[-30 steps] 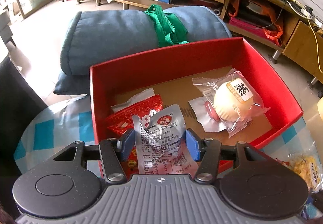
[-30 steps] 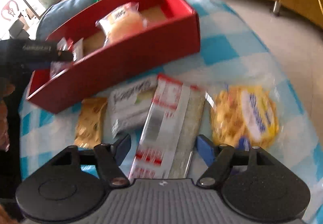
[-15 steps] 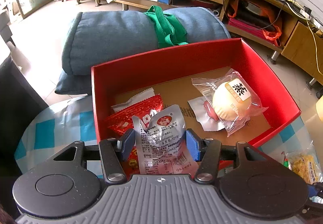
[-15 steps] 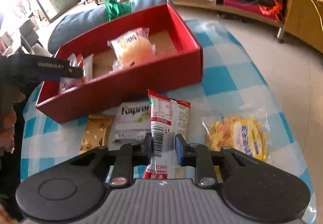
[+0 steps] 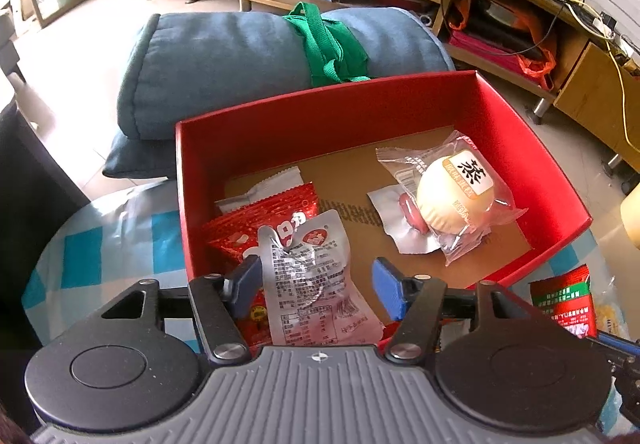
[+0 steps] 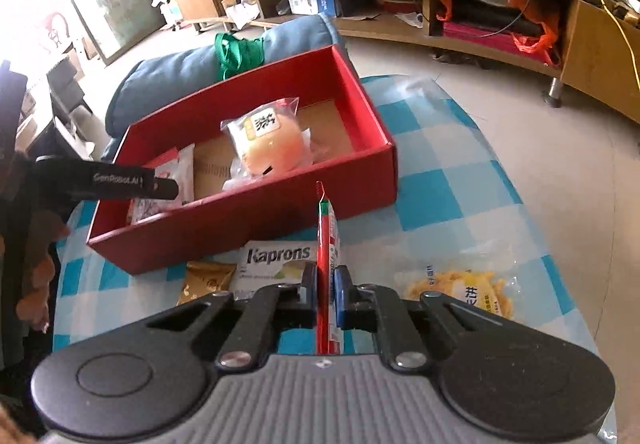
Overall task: Organize snacks
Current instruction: 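Release the silver wrapper into the tray with the left tool while the right tool carries the stick pack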
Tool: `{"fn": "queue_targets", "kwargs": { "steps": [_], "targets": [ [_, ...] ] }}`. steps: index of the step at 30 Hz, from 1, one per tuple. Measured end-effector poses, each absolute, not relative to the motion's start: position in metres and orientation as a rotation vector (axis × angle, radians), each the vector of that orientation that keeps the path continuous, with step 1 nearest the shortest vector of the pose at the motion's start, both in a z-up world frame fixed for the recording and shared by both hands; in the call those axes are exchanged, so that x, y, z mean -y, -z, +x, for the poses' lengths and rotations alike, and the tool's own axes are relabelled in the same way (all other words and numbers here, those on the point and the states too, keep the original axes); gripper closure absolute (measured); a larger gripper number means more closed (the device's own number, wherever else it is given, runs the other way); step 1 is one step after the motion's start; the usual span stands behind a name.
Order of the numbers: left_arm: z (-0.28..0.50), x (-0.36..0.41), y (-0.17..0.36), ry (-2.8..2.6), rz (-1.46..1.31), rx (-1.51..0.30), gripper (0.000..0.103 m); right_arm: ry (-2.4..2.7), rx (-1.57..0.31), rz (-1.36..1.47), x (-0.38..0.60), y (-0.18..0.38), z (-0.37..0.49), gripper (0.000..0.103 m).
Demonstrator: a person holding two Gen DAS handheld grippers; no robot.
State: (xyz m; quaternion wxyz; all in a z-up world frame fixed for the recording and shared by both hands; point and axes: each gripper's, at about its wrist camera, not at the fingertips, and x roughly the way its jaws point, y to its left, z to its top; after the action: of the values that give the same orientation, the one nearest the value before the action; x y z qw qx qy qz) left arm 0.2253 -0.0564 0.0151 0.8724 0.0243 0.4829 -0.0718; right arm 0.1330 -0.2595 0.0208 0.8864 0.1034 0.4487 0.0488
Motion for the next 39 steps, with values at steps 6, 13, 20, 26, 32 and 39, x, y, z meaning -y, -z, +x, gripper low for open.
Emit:
{"fn": "queue_targets", "kwargs": {
  "steps": [6, 13, 20, 26, 32, 39],
  "targets": [
    [0.222, 0.059, -0.022, 0.167, 0.046, -0.993, 0.033, -0.120, -0.834, 0.236, 0.262, -0.054, 0.137, 0.092],
    [0.223, 0.059, -0.025, 0.164, 0.036, -0.988, 0.033, -0.163, -0.754, 0.228, 0.248, -0.077, 0.183, 0.098],
    [0.225, 0.057, -0.019, 0.179, 0.040, -1.010, 0.032, -0.235, -0.930, 0.006, 0.234, -0.051, 0.171, 0.091],
    [0.221, 0.059, -0.016, 0.181, 0.037, -1.034, 0.025, -0.142, -1.153, 0.234, 0.259, 0.021, 0.141, 0.060],
    [0.217, 0.061, -0.021, 0.184, 0.046, -1.020, 0.018, -0.107, -1.160, 0.261, 0.256, 0.030, 0.141, 0.027],
    [0.215, 0.060, -0.024, 0.190, 0.046, -1.013, 0.016, -0.031, -1.097, 0.129, 0.237, 0.034, 0.132, 0.046]
  ]
}}
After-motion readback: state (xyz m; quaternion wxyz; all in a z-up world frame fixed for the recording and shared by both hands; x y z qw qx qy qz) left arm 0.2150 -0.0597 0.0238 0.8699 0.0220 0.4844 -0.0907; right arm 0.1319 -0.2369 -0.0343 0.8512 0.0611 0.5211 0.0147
